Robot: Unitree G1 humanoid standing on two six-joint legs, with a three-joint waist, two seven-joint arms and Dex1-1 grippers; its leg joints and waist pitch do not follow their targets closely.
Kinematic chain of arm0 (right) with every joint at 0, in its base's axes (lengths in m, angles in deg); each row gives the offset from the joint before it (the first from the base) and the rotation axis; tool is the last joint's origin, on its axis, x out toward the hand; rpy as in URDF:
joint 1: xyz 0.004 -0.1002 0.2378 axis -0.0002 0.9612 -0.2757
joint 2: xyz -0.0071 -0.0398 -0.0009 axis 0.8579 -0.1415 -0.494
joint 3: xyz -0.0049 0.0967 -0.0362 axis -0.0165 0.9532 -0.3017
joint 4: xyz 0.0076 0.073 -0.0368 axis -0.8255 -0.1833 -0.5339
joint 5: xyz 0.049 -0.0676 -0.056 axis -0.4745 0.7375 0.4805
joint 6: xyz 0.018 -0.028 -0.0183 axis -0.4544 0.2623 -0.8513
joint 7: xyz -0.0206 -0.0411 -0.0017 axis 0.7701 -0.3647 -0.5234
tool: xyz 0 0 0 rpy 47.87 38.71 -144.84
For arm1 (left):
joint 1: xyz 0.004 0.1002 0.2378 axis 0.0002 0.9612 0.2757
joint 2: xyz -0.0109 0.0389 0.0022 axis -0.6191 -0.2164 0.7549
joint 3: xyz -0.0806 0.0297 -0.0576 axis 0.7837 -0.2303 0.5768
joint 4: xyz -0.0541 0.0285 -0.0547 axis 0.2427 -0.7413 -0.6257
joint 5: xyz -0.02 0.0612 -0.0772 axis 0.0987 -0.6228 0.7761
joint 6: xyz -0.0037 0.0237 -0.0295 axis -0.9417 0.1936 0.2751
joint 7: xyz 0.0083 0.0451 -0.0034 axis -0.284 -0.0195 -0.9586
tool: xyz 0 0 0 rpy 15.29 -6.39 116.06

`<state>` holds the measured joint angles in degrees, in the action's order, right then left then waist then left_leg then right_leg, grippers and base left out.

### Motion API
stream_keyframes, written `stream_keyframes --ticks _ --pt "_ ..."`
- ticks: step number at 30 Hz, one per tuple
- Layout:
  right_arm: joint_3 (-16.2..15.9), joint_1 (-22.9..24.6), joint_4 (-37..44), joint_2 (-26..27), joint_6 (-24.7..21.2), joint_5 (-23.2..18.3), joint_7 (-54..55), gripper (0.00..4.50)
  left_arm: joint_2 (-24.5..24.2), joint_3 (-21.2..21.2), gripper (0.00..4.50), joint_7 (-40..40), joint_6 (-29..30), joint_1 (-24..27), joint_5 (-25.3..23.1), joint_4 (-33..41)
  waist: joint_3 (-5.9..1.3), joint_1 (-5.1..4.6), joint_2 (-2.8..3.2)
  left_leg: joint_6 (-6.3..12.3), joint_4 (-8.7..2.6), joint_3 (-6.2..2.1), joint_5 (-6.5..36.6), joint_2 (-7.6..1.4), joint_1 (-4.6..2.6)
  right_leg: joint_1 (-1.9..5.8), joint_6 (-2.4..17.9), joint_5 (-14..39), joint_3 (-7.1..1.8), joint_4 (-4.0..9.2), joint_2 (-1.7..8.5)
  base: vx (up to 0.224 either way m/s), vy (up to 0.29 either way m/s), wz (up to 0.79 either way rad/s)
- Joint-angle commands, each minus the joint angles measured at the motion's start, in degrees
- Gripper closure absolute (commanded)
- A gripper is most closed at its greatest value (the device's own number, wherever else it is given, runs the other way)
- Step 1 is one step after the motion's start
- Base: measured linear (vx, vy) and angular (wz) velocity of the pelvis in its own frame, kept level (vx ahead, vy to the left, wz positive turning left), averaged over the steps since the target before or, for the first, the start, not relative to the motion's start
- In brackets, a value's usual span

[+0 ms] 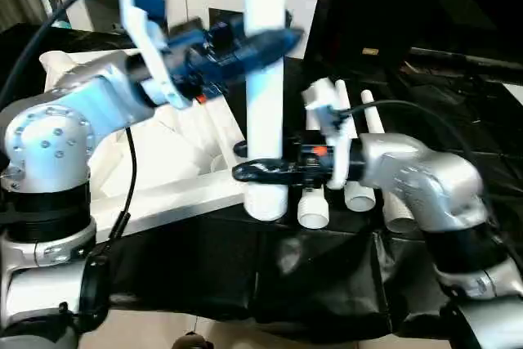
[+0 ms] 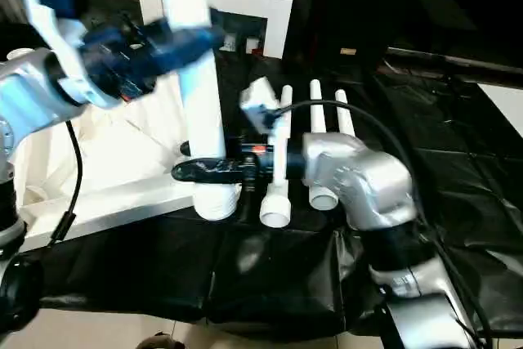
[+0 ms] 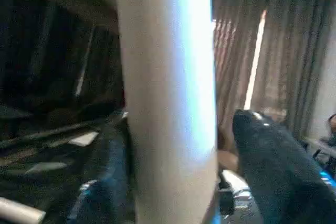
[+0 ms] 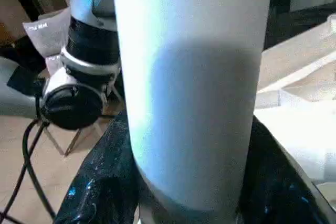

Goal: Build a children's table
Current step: Rotate table base

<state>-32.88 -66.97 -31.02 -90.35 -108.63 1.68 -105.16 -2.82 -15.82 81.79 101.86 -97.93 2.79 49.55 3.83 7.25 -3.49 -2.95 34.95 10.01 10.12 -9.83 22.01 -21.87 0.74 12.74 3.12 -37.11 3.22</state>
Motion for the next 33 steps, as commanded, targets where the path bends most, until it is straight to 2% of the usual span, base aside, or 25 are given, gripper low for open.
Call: stream_keyframes --ticks 1,2,3,6,7,8,9,12,13,16,19,20,21,22,23,24,25,26,27,28,29,30,31,32,33 --pt "2.66 0.84 1.43 -0.64 -0.91 -1.78 1.06 2.6 1.38 2.31 1.17 -1.64 0.72 -1.49 3.9 -1.6 -4.54 0.37 2.1 -4.33 -3.86 -1.3 7.81 -3.03 -1.48 2.73 13.02 -1.59 -2.77 3.51 4.94 0.0 0.0 0.0" --pt "2.77 1.01 1.62 -0.63 -0.9 -1.95 1.15 2.6 1.66 2.65 1.17 -1.98 0.75 -1.59 4.29 -2.06 -4.55 0.56 1.92 -4.22 -3.87 -1.35 8.3 -2.98 -1.47 2.86 13.03 -0.96 -2.75 3.57 4.92 0.0 0.0 0.0" --pt "3.05 1.31 2.02 -0.53 -0.87 -2.33 1.39 2.6 2.25 3.35 1.17 -2.62 0.78 -1.85 5.06 -3.04 -4.61 0.75 2.76 -4.46 -3.82 -1.51 8.55 -2.98 -1.5 2.78 12.91 -0.62 -2.71 3.45 4.99 0.0 0.0 0.0" --pt "4.33 2.15 3.15 0.36 -0.83 -3.51 2.58 2.61 3.38 3.88 1.17 -2.93 1.19 -2.16 6.4 -4.56 -4.63 1.11 2.3 -4.36 -3.86 -1.48 8.83 -3.01 -1.43 2.91 12.63 -0.33 -2.71 3.64 5.01 0.0 0.0 0.0" --pt "4.38 2.24 3.35 0.44 -0.76 -3.55 2.84 2.61 3.18 3.42 1.17 -2.46 1.26 -2.11 5.82 -4.42 -4.59 1.2 3.16 -4.41 -3.95 -1.51 9.63 -3.1 -1.59 2.56 12.24 0.34 -2.66 3.9 4.91 0.0 0.0 0.0" --pt "4.69 2.32 3.52 0.86 -0.66 -3.68 3.43 2.62 3.29 3.34 1.17 -2.82 1.59 -2.14 5.98 -4.54 -4.6 1.2 3.29 -4.5 -3.94 -1.58 10.6 -3.05 -1.63 2.68 12.04 1.3 -2.64 3.93 4.85 0.0 0.0 0.0" --pt "4.94 2.38 3.49 1.16 -0.52 -3.78 3.74 2.62 3.77 3.7 1.17 -3.87 1.89 -2.1 6.74 -4.77 -4.59 1.21 3.16 -4.33 -3.9 -1.54 10.42 -3.03 -1.55 2.75 12.12 1.39 -2.68 3.82 4.92 0.0 0.0 0.0" --pt "5.34 2.54 3.47 1.49 -0.19 -4.03 4.29 2.62 5.13 4.74 1.17 -6.49 1.53 -1.86 7.91 -5.54 -4.66 1.42 3.59 -3.63 -3.75 -1.55 8.86 -2.96 -1.19 2.86 11.94 1.88 -2.71 3.91 5.09 0.0 0.0 0.0" --pt "5.65 2.85 3.48 1.69 0.0 -4.22 4.9 2.62 6.74 6.74 1.17 -9.54 -0.11 -1.8 8.33 -7.98 -4.71 1.47 3.7 -3.68 -3.69 -1.55 8.72 -2.99 -1.16 2.86 11.87 1.79 -2.67 3.88 5.03 0.0 0.0 0.0" --pt "6.08 3.2 3.16 2.17 0.79 -3.23 7.17 2.62 7.83 8.5 1.17 -12.97 -2.76 -1.39 6.7 -10.07 -4.72 1.44 3.82 -3.53 -3.7 -1.62 8.73 -2.98 -1.12 2.88 11.24 2.22 -2.61 4.1 5.0 0.0 0.0 0.0" --pt "7.24 3.25 1.82 2.97 1.91 -1.57 10.61 2.62 8.87 9.51 1.17 -16.96 -6.32 -0.33 3.03 -10.79 -4.8 1.21 3.02 -3.65 -3.93 -1.7 7.53 -3.26 -1.08 2.94 9.78 2.02 -2.59 4.06 5.08 0.0 0.0 0.0" --pt "7.12 3.62 1.52 2.62 2.19 -0.79 10.95 2.62 9.07 9.66 1.17 -18.18 -9.41 1.41 -0.34 -9.88 -4.81 1.31 2.32 -3.14 -3.96 -1.68 6.25 -3.31 -0.99 3.12 9.54 1.7 -2.59 4.0 5.22 0.0 0.0 0.0" --pt "7.02 3.8 1.46 2.42 2.25 -0.55 10.95 2.62 9.13 9.68 1.17 -18.54 -10.56 2.11 -1.59 -9.45 -4.8 1.36 2.65 -3.03 -3.92 -1.69 5.73 -3.36 -0.89 3.1 9.21 1.39 -2.64 3.96 5.31 0.0 0.0 0.0" --pt "6.73 4.3 1.86 2.09 1.87 -0.71 10.73 2.62 8.81 9.49 1.17 -19.47 -11.2 3.63 -3.21 -8.4 -4.82 1.43 2.19 -2.59 -3.91 -1.6 4.74 -3.32 -0.85 3.13 8.48 1.23 -2.65 3.8 5.33 0.0 0.0 0.0" --pt "6.38 4.76 2.25 1.9 1.58 -0.83 10.62 2.62 8.32 8.83 1.17 -20.42 -11.65 5.03 -4.96 -7.3 -4.88 1.36 2.37 -2.53 -3.89 -1.56 4.59 -3.38 -0.98 2.99 8.24 1.12 -2.67 3.83 5.31 0.0 0.0 0.0" --pt "6.07 5.03 2.35 1.97 1.53 -0.65 10.87 2.62 7.84 7.75 1.17 -21.32 -12.33 6.1 -7.15 -6.37 -4.82 1.32 1.98 -2.24 -3.96 -1.58 4.49 -3.54 -0.98 2.92 7.83 1.01 -2.69 3.78 5.34 0.0 0.0 0.0" --pt "4.73 5.53 1.26 2.54 3.94 2.5 13.02 2.62 5.96 3.7 1.17 -26.06 -13.99 8.65 -15.38 -5.11 -4.79 1.03 1.09 -1.91 -4.08 -1.46 4.17 -3.65 -1.03 2.8 7.04 1.08 -2.69 4.02 5.17 0.0 0.0 0.0" --pt "3.53 5.36 -0.81 3.33 7.34 6.72 16.61 2.62 5.22 1.47 1.17 -30.64 -16.06 10.32 -21.1 -5.17 -4.68 1.12 1.67 -2.43 -4.22 -1.67 4.33 -3.84 -1.02 2.47 5.48 2.23 -2.67 3.89 5.24 0.0 0.0 0.0" --pt "3.28 5.32 -1.3 3.53 8.12 7.68 17.51 2.62 5.17 1.18 1.17 -31.6 -16.51 10.67 -22.04 -5.26 -4.57 0.88 1.7 -2.92 -4.28 -1.63 4.6 -3.69 -1.06 2.28 4.91 3.07 -2.65 4.01 5.21 0.0 0.0 0.0" --pt "2.59 5.15 -2.89 4.28 11.0 10.73 20.42 2.62 5.27 0.45 1.17 -34.11 -18.37 11.83 -24.78 -5.68 -4.6 0.87 1.67 -3.81 -4.26 -1.51 5.42 -3.62 -1.32 2.27 4.85 4.3 -2.69 4.24 5.34 0.0 0.0 0.0" --pt "2.55 5.24 -3.45 4.78 12.71 11.86 21.54 2.62 5.25 -0.08 1.17 -34.38 -19.63 12.68 -26.09 -5.6 -4.59 0.82 1.66 -4.13 -4.31 -1.56 5.72 -3.63 -1.29 2.24 5.12 4.6 -2.68 4.28 5.42 0.0 0.0 0.0" --pt "4.13 5.72 -4.52 7.0 17.99 12.19 22.24 2.62 5.35 -0.68 1.17 -34.73 -21.55 14.27 -28.08 -5.46 -4.53 0.73 1.31 -4.44 -4.38 -1.39 6.64 -3.56 -1.43 2.16 5.46 5.39 -2.7 4.35 5.29 0.0 0.0 0.0" --pt "5.19 6.04 -5.65 8.53 22.2 13.09 23.47 2.62 5.2 -1.62 1.17 -34.59 -23.53 15.98 -30.48 -5.43 -4.53 0.75 1.32 -4.29 -4.38 -1.41 7.22 -3.76 -1.28 1.98 5.78 5.26 -2.82 4.45 5.75 0.0 0.0 0.0" --pt "5.83 6.25 -6.14 9.17 22.81 13.06 24.29 2.62 4.13 -3.26 1.17 -33.96 -24.75 17.0 -32.75 -5.33 -4.61 0.64 1.11 -4.26 -4.46 -1.41 7.25 -3.61 -1.29 2.21 5.91 4.67 -2.69 4.25 5.37 0.0 0.0 0.0" --pt "6.12 6.35 -6.36 9.47 23.09 13.04 24.67 2.62 3.63 -4.01 1.17 -33.67 -25.3 17.47 -33.79 -5.28 -4.67 0.76 1.27 -3.82 -4.47 -1.5 7.07 -3.72 -1.53 1.99 5.75 4.04 -2.69 4.26 5.29 0.0 0.0 0.0"
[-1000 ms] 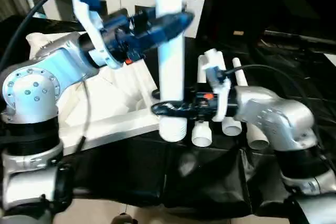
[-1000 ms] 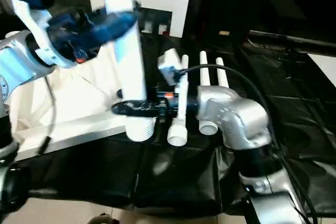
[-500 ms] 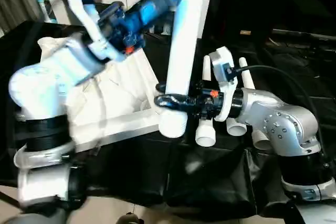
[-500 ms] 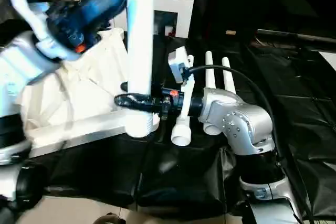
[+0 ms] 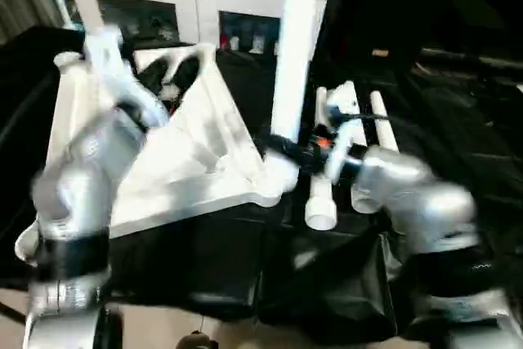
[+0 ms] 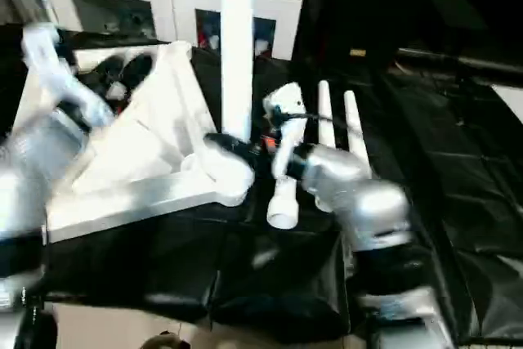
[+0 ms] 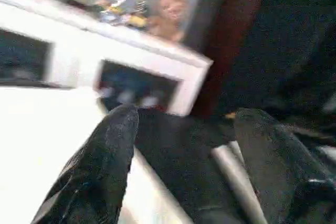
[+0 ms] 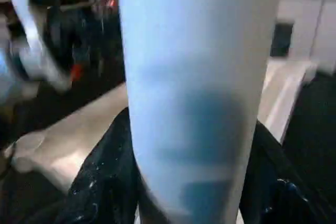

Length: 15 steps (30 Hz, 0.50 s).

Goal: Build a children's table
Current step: Rotate table base

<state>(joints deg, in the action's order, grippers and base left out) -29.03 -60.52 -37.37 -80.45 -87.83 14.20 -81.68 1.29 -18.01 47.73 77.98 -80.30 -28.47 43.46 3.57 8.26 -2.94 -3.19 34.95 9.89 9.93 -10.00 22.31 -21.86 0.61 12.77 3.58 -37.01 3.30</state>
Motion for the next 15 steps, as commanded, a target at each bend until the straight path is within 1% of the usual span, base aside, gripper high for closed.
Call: stream_keyframes --ticks 1,2,3,4,5,6,7,8,9,10,11,12,13,14,15 --pt "0.85 0.88 -0.61 -1.32 3.8 1.83 -0.01 2.63 -2.38 -5.87 1.17 0.53 -7.08 1.55 -9.74 0.2 -4.26 -0.31 0.48 -2.96 -4.59 -1.48 7.08 -3.57 -1.64 2.04 5.55 3.5 -3.11 4.19 5.07 0.0 0.0 0.0" --pt "0.06 1.6 -0.51 -1.71 4.11 2.21 -0.75 2.63 -2.76 -7.09 1.17 -0.18 -6.16 1.74 -10.81 0.25 -4.23 -0.28 0.66 -2.97 -4.59 -1.41 7.74 -3.66 -1.84 1.96 4.78 3.5 -3.22 4.25 5.11 0.0 0.0 0.0" --pt "-0.08 1.78 -0.46 -1.74 4.19 2.25 -0.92 2.63 -2.74 -7.19 1.17 -0.3 -5.53 1.7 -10.61 0.29 -4.28 -0.35 0.7 -3.32 -4.57 -1.34 7.84 -3.63 -1.93 1.93 4.99 2.95 -3.19 4.01 5.03 0.0 0.0 0.0" --pt "-1.01 3.05 0.23 -1.47 4.6 1.94 -2.27 2.63 -1.83 -6.96 1.17 2.03 -1.4 0.65 -6.36 0.54 -4.25 -0.31 0.88 -3.89 -4.57 -1.29 8.25 -3.5 -1.99 1.86 6.03 2.43 -3.13 3.87 5.11 0.0 0.0 0.0" --pt "-1.36 3.68 0.81 -1.18 4.48 1.43 -2.99 2.63 -1.92 -7.65 1.17 3.46 -0.25 -0.38 -5.44 0.57 -4.12 -0.32 0.65 -4.07 -4.67 -1.35 8.92 -3.41 -1.79 1.96 7.12 2.44 -3.1 3.97 5.13 0.0 0.0 0.0" --pt "-1.8 4.2 1.01 -0.72 4.83 1.15 -3.82 2.63 -2.1 -9.15 1.17 4.94 0.24 -2.19 -5.7 0.15 -4.19 -0.25 0.61 -4.08 -4.67 -1.34 9.36 -3.33 -1.76 2.09 7.51 2.68 -3.06 3.95 5.18 0.0 0.0 0.0" --pt "-2.55 4.45 -0.11 -0.35 6.03 2.12 -3.99 2.63 -1.09 -9.73 1.17 4.8 -0.31 -3.84 -6.29 -0.39 -4.19 -0.17 0.48 -3.76 -4.63 -1.33 9.84 -3.34 -1.82 1.96 7.93 3.18 -3.09 4.09 5.24 0.0 0.0 0.0" --pt "-2.55 4.45 -0.11 -0.35 6.03 2.12 -3.99 2.63 -1.09 -9.73 1.17 4.8 -0.31 -3.84 -6.29 -0.39 -4.09 -0.25 0.42 -3.7 -4.71 -1.36 10.01 -3.35 -1.67 2.03 8.08 3.55 -3.09 4.15 5.3 0.0 0.0 0.0" --pt "-3.63 4.56 -1.79 -0.11 7.62 3.67 -3.59 2.63 0.25 -9.95 1.17 5.1 -1.19 -5.07 -6.27 -0.36 -4.08 -0.34 0.2 -3.72 -4.74 -1.46 10.26 -3.4 -1.55 2.23 8.38 4.18 -3.07 4.19 5.45 0.0 0.0 0.0" --pt "-5.24 4.39 -3.88 -0.08 8.92 6.05 -2.29 2.63 1.57 -10.45 1.17 6.47 -1.67 -6.45 -5.2 0.88 -3.96 -0.4 0.3 -3.95 -4.72 -1.39 10.86 -3.42 -1.57 2.07 8.43 5.9 -3.11 4.42 5.6 0.0 0.0 0.0" --pt "-5.52 4.33 -4.27 -0.08 9.17 6.51 -2.04 2.63 1.88 -10.48 1.17 6.95 -1.46 -6.64 -4.36 1.72 -3.92 -0.35 0.21 -4.17 -4.7 -1.41 10.98 -3.43 -1.55 2.2 8.53 7.3 -3.18 4.58 5.76 0.0 0.0 0.0" --pt "-6.4 4.17 -5.51 -0.12 10.26 8.08 -1.56 2.63 3.1 -10.28 1.17 8.6 -0.23 -7.31 -0.84 4.88 -4.03 -0.09 1.89 -4.86 -4.57 -1.63 11.13 -3.43 -1.49 2.14 9.0 7.02 -3.21 4.15 6.05 0.0 0.0 0.0" --pt "-6.99 4.08 -6.73 -0.49 11.99 9.72 -1.57 2.63 4.49 -9.67 1.17 10.1 1.71 -7.8 4.15 8.93 -4.11 -0.44 1.02 -5.18 -4.6 -1.55 10.89 -3.47 -1.27 2.39 9.63 5.38 -3.08 4.13 5.75 0.0 0.0 0.0" --pt "-6.99 4.08 -6.73 -0.49 11.99 9.72 -1.57 2.63 4.49 -9.67 1.17 10.1 1.71 -7.8 4.15 8.93 -4.17 -0.37 0.86 -5.04 -4.54 -1.45 10.74 -3.41 -1.43 2.36 10.08 4.51 -3.05 4.11 5.59 0.0 0.0 0.0" --pt "-7.08 3.96 -7.16 -0.71 12.46 10.15 -1.66 2.63 4.77 -9.57 1.17 10.57 2.3 -8.07 5.52 10.1 -4.08 -0.47 0.75 -4.42 -4.43 -1.36 10.22 -3.26 -1.32 2.4 10.4 3.24 -3.1 4.01 5.36 0.0 0.0 0.0"
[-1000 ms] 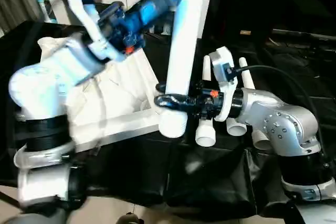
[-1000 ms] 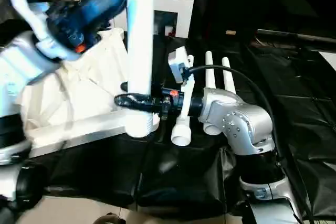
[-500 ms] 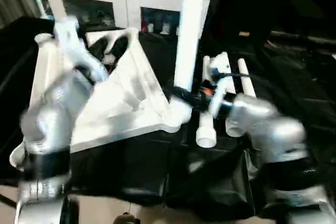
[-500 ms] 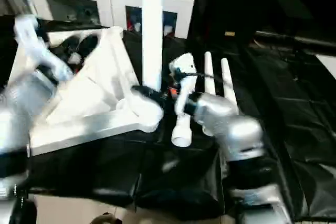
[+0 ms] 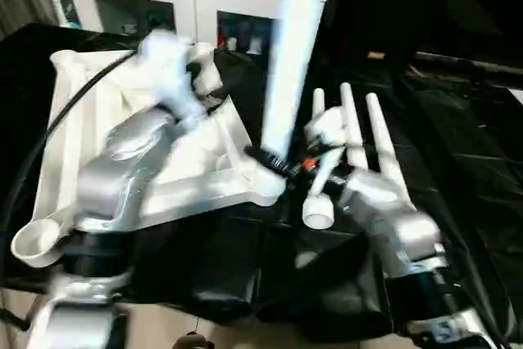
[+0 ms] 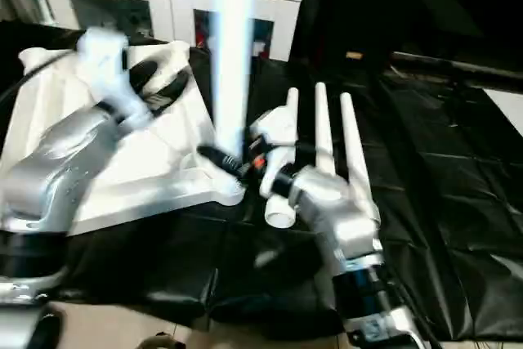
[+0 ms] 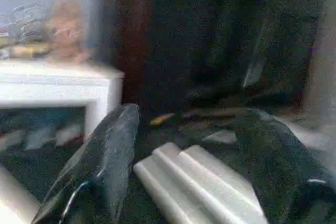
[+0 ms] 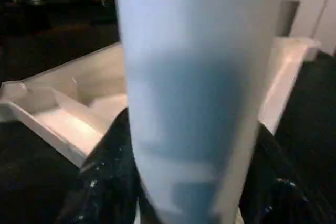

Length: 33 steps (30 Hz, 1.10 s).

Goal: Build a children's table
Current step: Rotate table base

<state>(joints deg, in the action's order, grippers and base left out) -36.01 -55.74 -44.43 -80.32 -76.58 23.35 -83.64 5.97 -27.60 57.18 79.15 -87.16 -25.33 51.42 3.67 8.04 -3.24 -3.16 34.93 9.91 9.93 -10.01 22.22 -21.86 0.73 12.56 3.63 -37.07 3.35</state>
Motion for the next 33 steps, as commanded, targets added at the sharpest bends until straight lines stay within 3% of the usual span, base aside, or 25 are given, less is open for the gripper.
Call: stream_keyframes --ticks 1,4,8,10,13,15,16,18,19,20,22,24,26,27,29,31,32,33 --pt "0.18 -1.05 -0.51 -0.79 1.29 1.06 0.07 2.63 -0.01 0.17 1.17 1.86 1.91 -1.56 3.2 2.76 -4.19 -0.23 1.2 -3.85 -4.32 -1.25 10.03 -3.14 -1.31 2.38 10.18 2.98 -3.2 4.13 5.13 0.0 0.0 0.0" --pt "0.58 -1.76 -1.75 -0.6 1.84 1.09 0.0 2.64 0.02 0.68 1.17 3.56 2.66 -1.9 4.23 3.04 -4.12 -0.4 1.25 -2.81 -4.36 -1.32 9.54 -3.12 -1.3 2.49 9.37 3.71 -3.18 4.26 5.0 0.0 0.0 0.0" --pt "0.64 -2.56 -2.71 -0.52 2.85 1.54 0.06 2.64 -0.03 0.41 1.17 3.97 3.33 -1.64 4.05 3.57 -4.16 -0.5 1.93 -3.43 -4.48 -1.45 10.81 -3.32 -1.52 2.31 9.41 4.71 -3.14 4.27 4.91 0.0 0.0 0.0" --pt "1.53 -2.92 -3.23 -0.39 3.18 1.31 0.22 2.64 -0.35 0.72 1.17 2.15 2.78 -1.72 2.01 1.31 -4.2 -0.53 1.98 -3.57 -4.47 -1.44 11.21 -3.33 -1.62 2.3 9.52 4.0 -3.15 4.29 4.86 0.0 0.0 0.0" --pt "4.57 -3.44 -3.8 0.17 2.44 -0.21 2.89 2.64 -1.67 3.95 1.17 -2.62 -0.25 -2.41 -2.64 -5.54 -4.15 -0.69 0.87 -2.89 -4.49 -1.27 10.47 -3.2 -1.52 2.4 8.7 4.61 -3.23 4.49 4.81 0.0 0.0 0.0" --pt "6.49 -3.93 -3.77 0.8 1.94 -1.84 3.95 2.64 -3.63 5.8 1.17 -2.77 -2.75 -1.88 -4.46 -7.94 -4.16 -0.62 1.8 -3.14 -4.57 -1.47 10.85 -3.13 -1.63 2.24 7.71 6.47 -3.26 4.6 4.94 0.0 0.0 0.0" --pt "7.29 -4.19 -3.73 0.89 2.47 -2.99 3.39 2.64 -4.66 7.22 1.17 -1.83 -4.0 -1.07 -4.4 -8.88 -4.29 -0.89 1.52 -3.31 -4.65 -1.55 11.05 -3.21 -1.55 2.44 7.36 6.27 -3.22 4.55 4.95 0.0 0.0 0.0" --pt "8.15 -4.43 -4.0 0.89 2.73 -3.37 4.0 2.64 -6.4 6.87 1.17 -0.39 -4.98 0.13 -5.61 -9.48 -4.4 -1.22 1.81 -3.5 -4.67 -1.68 9.93 -3.33 -1.55 2.36 7.92 3.68 -3.08 4.27 4.93 0.0 0.0 0.0" --pt "8.93 -4.68 -4.58 0.85 2.69 -3.46 4.59 2.64 -8.26 5.2 1.17 1.84 -6.58 1.38 -7.65 -9.86 -4.39 -1.4 1.45 -3.04 -4.63 -1.62 9.08 -3.27 -1.52 2.32 8.46 2.28 -3.04 4.04 4.88 0.0 0.0 0.0" --pt "9.79 -4.97 -5.24 0.81 2.66 -3.63 5.21 2.64 -10.58 2.8 0.9 5.37 -8.11 3.06 -9.52 -10.45 -4.4 -1.47 1.43 -2.63 -4.6 -1.53 8.26 -3.25 -1.48 2.28 8.8 1.89 -3.06 3.98 4.99 0.0 0.0 0.0" --pt "11.0 -5.59 -6.46 0.88 1.42 -4.22 5.86 2.64 -13.61 -0.91 0.84 13.37 -9.53 6.17 -10.0 -10.78 -4.31 -1.63 1.3 -2.45 -4.64 -1.21 8.13 -3.25 -1.59 2.08 9.16 2.08 -3.16 3.95 4.9 0.0 0.0 0.0" --pt "11.1 -6.15 -7.73 0.78 1.6 -3.69 5.77 2.64 -18.49 -9.69 0.78 21.84 -12.67 9.73 -14.68 -13.06 -4.3 -1.42 1.74 -2.38 -4.65 -1.19 8.49 -3.24 -1.67 1.88 9.21 3.03 -3.25 3.98 4.98 0.0 0.0 0.0" --pt "11.08 -6.44 -8.37 0.76 1.44 -3.81 5.42 2.64 -20.01 -14.13 0.48 25.72 -15.11 11.14 -17.68 -15.19 -4.25 -1.39 1.79 -2.77 -4.91 -1.22 9.67 -3.32 -1.85 1.8 8.9 3.69 -3.27 4.09 5.05 0.0 0.0 0.0" --pt "11.08 -6.44 -8.37 0.76 1.44 -3.81 5.42 2.64 -20.01 -14.13 0.4 25.72 -15.11 11.14 -17.68 -15.19 -4.2 -1.44 1.86 -3.11 -4.99 -1.2 10.11 -3.39 -1.86 1.78 9.05 3.76 -3.28 4.02 5.09 0.0 0.0 0.0" --pt "10.95 -6.76 -9.39 0.87 1.11 -3.79 5.18 2.64 -19.76 -18.11 0.41 29.55 -17.57 11.99 -20.7 -19.39 -4.14 -1.46 1.23 -3.33 -5.06 -1.11 10.47 -3.4 -1.82 1.9 9.39 4.33 -3.32 4.15 5.21 0.0 0.0 0.0" --pt "10.98 -6.77 -8.96 1.09 0.39 -4.22 4.97 2.64 -19.71 -18.61 0.42 29.68 -17.94 11.82 -21.63 -20.57 -4.08 -1.51 1.48 -3.65 -5.15 -1.2 11.26 -3.47 -1.81 1.96 9.77 5.04 -3.34 4.18 5.42 0.0 0.0 0.0" --pt "10.73 -6.64 -8.68 1.08 0.65 -4.06 4.67 2.64 -19.51 -18.51 0.56 29.39 -17.81 11.48 -22.02 -21.49 -4.07 -1.45 2.13 -3.8 -5.12 -1.3 11.93 -3.43 -1.84 1.94 10.0 5.66 -3.34 4.11 5.54 0.0 0.0 0.0" --pt "10.44 -6.47 -8.48 1.02 1.17 -3.77 4.32 2.64 -19.2 -18.28 0.56 29.08 -17.72 11.03 -22.38 -22.67 -4.03 -1.63 1.87 -3.82 -5.18 -1.17 12.45 -3.41 -1.89 1.86 9.93 6.05 -3.35 4.37 5.41 0.0 0.0 0.0"
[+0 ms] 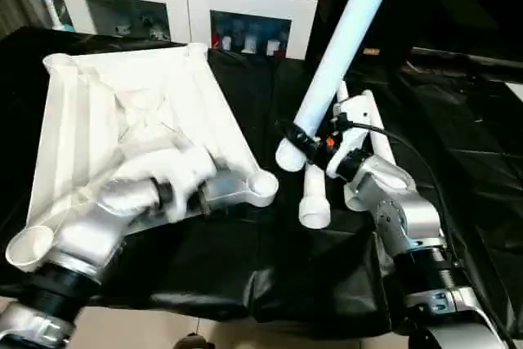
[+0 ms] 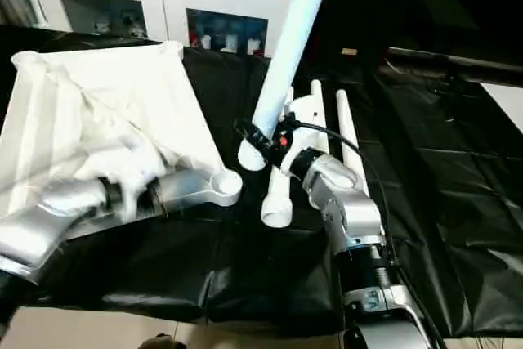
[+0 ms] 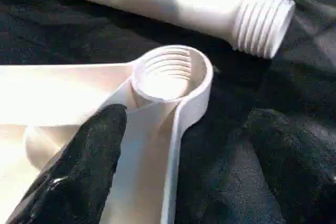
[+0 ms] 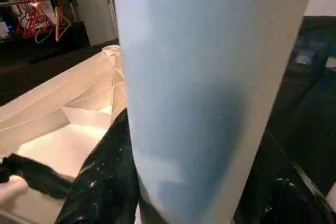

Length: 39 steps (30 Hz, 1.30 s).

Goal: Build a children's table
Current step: Rotate table base

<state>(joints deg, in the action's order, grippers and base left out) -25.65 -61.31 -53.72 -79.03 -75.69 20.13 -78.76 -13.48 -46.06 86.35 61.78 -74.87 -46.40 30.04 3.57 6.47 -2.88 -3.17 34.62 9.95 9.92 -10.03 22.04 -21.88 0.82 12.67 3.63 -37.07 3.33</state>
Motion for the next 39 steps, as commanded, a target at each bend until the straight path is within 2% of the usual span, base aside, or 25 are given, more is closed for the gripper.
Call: stream_keyframes --ticks 1,4,5,6,8,10,15,16,20,22,29,39 --pt "-0.1 -0.66 0.9 -0.32 1.04 -0.25 -0.99 2.64 0.87 0.61 0.67 -0.33 -0.46 -2.06 -1.72 -3.5 -3.96 -0.03 1.6 -3.88 -4.8 -1.29 12.89 -3.35 -1.74 1.97 9.9 6.33 -3.39 4.37 5.49 0.0 0.0 0.0" --pt "0.2 -0.28 1.01 -0.24 1.31 -0.28 -0.92 2.64 0.78 -0.1 0.78 0.83 -1.6 -3.2 -2.37 -6.98 -4.08 0.09 1.46 -3.57 -4.73 -1.29 11.55 -3.34 -1.69 2.01 10.31 4.82 -3.36 4.29 5.45 0.0 0.0 0.0" --pt "0.19 -0.2 1.13 -0.21 1.22 -0.3 -0.94 2.64 0.63 -0.32 1.07 1.28 -2.29 -3.61 -2.94 -8.2 -4.13 0.09 1.5 -3.37 -4.76 -1.34 11.01 -3.38 -1.67 2.05 10.37 3.91 -3.31 4.19 5.42 0.0 0.0 0.0" --pt "0.07 -0.07 1.43 -0.17 1.02 -0.35 -1.0 2.64 0.45 -0.22 1.07 1.61 -1.89 -3.76 -2.88 -8.55 -4.22 0.09 2.0 -3.49 -4.7 -1.39 10.86 -3.39 -1.74 1.99 10.48 3.19 -3.28 4.01 5.4 0.0 0.0 0.0" --pt "-0.38 0.24 1.91 -0.27 0.82 -0.19 -1.4 2.64 -0.31 -0.01 1.13 2.23 -0.83 -3.8 -2.78 -8.59 -4.27 -0.01 1.86 -3.58 -4.74 -1.4 11.01 -3.46 -1.77 2.07 11.09 1.7 -3.2 3.89 5.39 0.0 0.0 0.0" --pt "-0.56 0.44 2.2 -0.33 0.63 -0.08 -1.66 2.64 -0.64 0.37 1.41 2.84 0.0 -3.75 -2.62 -8.54 -4.25 -0.01 1.74 -3.24 -4.67 -1.31 10.74 -3.4 -1.71 2.13 11.72 0.86 -3.22 3.81 5.44 0.0 0.0 0.0" --pt "-1.03 0.88 2.65 -0.41 -0.28 -0.16 -2.8 2.64 -1.88 0.98 1.72 5.26 5.76 -3.02 -1.62 -5.47 -4.06 0.02 1.74 -3.24 -4.81 -1.32 11.92 -3.52 -1.78 2.04 12.21 2.86 -3.21 3.91 5.48 0.0 0.0 0.0" --pt "-1.08 0.87 2.62 -0.34 -0.63 -0.2 -2.75 2.64 -1.88 0.98 1.88 5.31 5.97 -3.0 -1.69 -5.48 -4.03 0.0 1.67 -3.18 -4.83 -1.3 12.4 -3.49 -1.81 2.02 12.07 3.84 -3.24 4.02 5.46 0.0 0.0 0.0" --pt "-1.58 0.87 2.66 -0.01 -1.77 -0.23 -2.76 2.64 -2.09 0.49 2.03 5.89 6.55 -2.6 -2.22 -5.17 -4.0 0.11 1.73 -3.3 -4.85 -1.33 12.59 -3.52 -1.82 1.98 11.93 4.84 -3.32 4.19 5.57 0.0 0.0 0.0" --pt "-1.88 1.02 2.83 0.08 -2.1 -0.22 -2.77 2.64 -1.95 0.42 2.34 6.02 6.71 -2.39 -2.32 -5.02 -3.98 0.08 1.68 -3.32 -4.93 -1.38 12.66 -3.58 -1.83 1.95 11.82 5.14 -3.29 4.16 5.57 0.0 0.0 0.0" --pt "-2.52 1.21 2.93 0.44 -2.54 0.19 -3.0 2.64 -0.94 -0.12 2.8 5.85 7.79 -2.48 -3.39 -5.64 -3.97 0.08 1.54 -3.14 -4.9 -1.33 12.2 -3.51 -1.69 2.03 11.56 5.09 -3.36 4.25 5.62 0.0 0.0 0.0" --pt "-2.76 1.05 2.9 0.29 -3.08 0.3 -3.07 2.64 -0.96 -0.94 3.63 8.11 10.37 -2.72 -4.18 -5.73 -3.95 0.04 1.76 -3.45 -4.99 -1.42 12.78 -3.52 -1.76 1.96 11.48 5.52 -3.35 4.32 5.59 0.0 0.0 0.0"
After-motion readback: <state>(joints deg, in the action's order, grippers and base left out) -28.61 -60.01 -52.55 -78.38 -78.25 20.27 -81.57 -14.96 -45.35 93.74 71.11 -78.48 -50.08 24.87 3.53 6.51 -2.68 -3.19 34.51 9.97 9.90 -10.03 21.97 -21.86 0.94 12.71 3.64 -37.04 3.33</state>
